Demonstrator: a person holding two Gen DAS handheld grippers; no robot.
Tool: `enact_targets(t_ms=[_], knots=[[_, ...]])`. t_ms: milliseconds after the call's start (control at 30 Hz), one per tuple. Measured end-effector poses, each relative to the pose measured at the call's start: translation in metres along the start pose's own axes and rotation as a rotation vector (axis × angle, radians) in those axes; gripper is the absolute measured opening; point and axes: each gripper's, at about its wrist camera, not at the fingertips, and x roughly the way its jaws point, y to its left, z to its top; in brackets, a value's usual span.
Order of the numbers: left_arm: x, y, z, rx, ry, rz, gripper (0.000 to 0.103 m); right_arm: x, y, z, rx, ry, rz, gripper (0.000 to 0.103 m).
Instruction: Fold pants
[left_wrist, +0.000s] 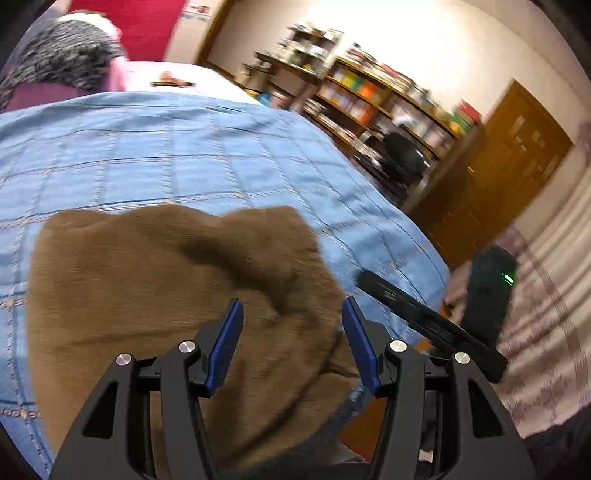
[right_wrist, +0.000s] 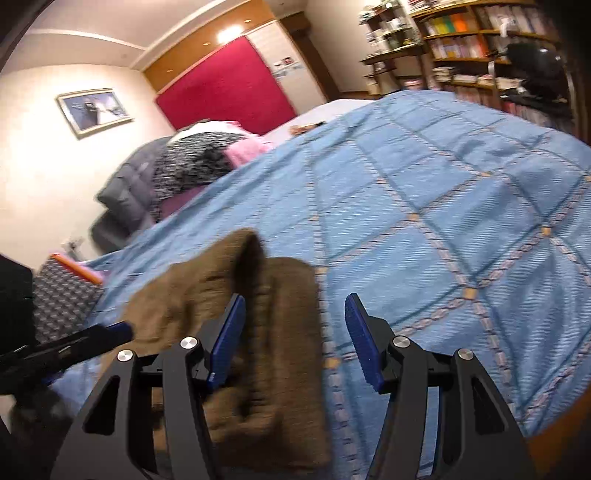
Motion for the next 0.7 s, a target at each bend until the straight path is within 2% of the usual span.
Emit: enact_targets(t_ms=[133,167,233,267,400,500,600,700], knots=[[-0.015,0.023,0.003,-0.060,-0.040,0.041,0.056,0.014,0.021,-0.004,-0.039,0.063,0.051,0.058],[-0.020,0.026,0.003,-0.064,-0.050,0.047,0.056,0.019,0.026,-0.006,-0.058,0.083,0.049,0.054],[-0.025,0.032,0.004,-0.070,-0.065,0.060,0.057,0.027,0.028,-0.009,-0.068,0.115,0.053,0.036],[-0.027,0.032,0.004,-0.073,-0.068,0.064,0.061,0.028,0.031,-0.010,-0.075,0.129,0.059,0.020],[-0.033,0.041,0.001,-0.085,-0.074,0.069,0.062,0.012,0.041,-0.008,-0.104,0.122,0.104,0.014],[-0.034,0.047,0.001,-0.094,-0.074,0.068,0.062,-0.012,0.041,-0.003,-0.093,0.117,0.139,0.013],[-0.031,0.049,-0.002,-0.094,-0.063,0.059,0.062,-0.023,0.036,-0.009,-0.073,0.155,0.128,0.013],[-0.020,0.049,-0.009,-0.076,-0.019,0.051,0.062,-0.007,0.027,-0.027,-0.066,0.230,0.072,0.013]])
